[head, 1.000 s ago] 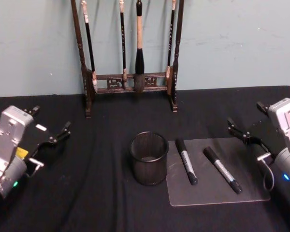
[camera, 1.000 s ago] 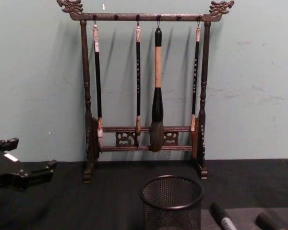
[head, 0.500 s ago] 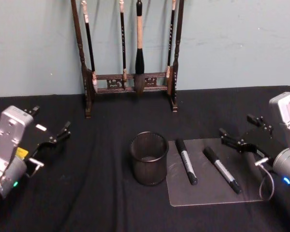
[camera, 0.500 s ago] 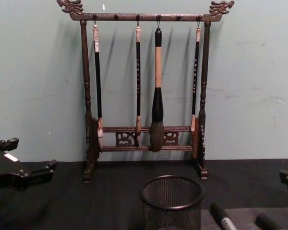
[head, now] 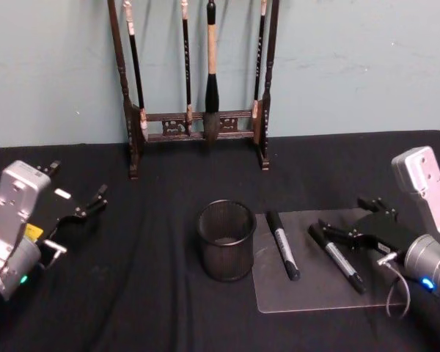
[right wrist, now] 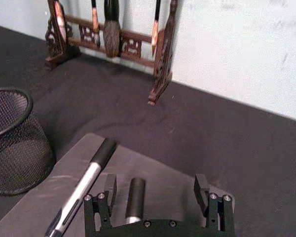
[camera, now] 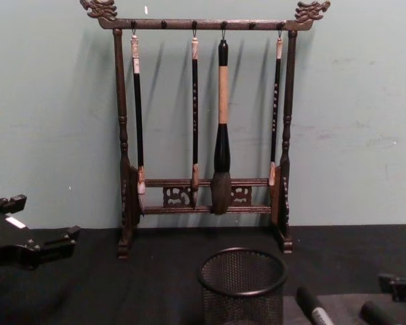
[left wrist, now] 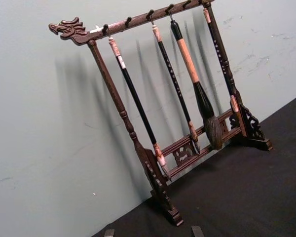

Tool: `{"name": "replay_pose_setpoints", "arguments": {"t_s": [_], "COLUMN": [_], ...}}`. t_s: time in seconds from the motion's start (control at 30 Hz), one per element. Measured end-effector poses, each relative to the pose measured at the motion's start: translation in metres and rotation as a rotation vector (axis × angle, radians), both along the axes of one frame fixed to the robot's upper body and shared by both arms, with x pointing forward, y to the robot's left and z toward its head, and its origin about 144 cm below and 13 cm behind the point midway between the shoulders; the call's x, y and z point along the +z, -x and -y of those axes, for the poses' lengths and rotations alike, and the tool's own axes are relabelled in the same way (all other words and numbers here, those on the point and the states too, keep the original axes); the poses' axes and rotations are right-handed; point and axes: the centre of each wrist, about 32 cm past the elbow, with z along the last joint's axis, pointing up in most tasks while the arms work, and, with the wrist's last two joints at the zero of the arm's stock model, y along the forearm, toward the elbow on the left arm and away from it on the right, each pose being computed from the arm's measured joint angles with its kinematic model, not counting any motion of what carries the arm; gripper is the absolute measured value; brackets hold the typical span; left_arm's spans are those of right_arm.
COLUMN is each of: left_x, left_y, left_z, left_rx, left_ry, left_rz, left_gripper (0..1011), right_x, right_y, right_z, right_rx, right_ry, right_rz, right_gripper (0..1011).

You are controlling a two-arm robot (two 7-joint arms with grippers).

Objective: Pick up the water-based marker from the table and place it into the pen holder.

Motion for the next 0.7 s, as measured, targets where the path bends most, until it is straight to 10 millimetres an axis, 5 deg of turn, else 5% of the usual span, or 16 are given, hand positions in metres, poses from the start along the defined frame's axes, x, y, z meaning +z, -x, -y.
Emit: {"name": "replay_pose_setpoints", "arguments": {"t_s": [0.7], "left_x": [0.0], "left_y": [0.0], "left_z": [0.0], "left_rx": [0.0], "left_ry": [0.0], "left_rz": [0.0], "left_gripper": [1009], "right_x": [-0.021], "right_y": [-0.011], "right_z": [-0.01], "right_rx": [-0.007], "right_ry": [0.008], "right_rz": [-0.114], "right_gripper": [1002]}}
